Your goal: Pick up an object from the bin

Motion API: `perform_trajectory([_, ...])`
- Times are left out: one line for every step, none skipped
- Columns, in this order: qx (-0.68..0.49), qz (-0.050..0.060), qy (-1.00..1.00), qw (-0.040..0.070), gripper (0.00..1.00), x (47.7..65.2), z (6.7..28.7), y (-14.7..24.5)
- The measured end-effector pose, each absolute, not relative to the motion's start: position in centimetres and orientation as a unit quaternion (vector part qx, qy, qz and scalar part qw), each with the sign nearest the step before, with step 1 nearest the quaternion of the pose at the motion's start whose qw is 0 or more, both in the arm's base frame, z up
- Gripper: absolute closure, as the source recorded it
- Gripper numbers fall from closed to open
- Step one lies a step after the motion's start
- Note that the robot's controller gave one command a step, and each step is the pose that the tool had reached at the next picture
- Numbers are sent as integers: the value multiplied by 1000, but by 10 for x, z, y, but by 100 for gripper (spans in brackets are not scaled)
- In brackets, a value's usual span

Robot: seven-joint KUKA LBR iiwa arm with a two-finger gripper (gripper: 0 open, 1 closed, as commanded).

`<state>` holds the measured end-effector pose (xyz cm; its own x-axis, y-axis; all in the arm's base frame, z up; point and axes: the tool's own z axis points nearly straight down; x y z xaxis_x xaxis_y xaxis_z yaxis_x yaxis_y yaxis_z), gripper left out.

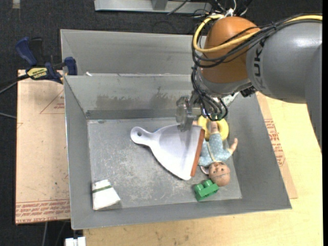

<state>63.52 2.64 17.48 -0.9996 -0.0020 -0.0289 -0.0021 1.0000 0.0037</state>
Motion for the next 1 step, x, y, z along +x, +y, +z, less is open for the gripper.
perform_trajectory([-48, 2, 999, 4, 100, 641, 206, 29])
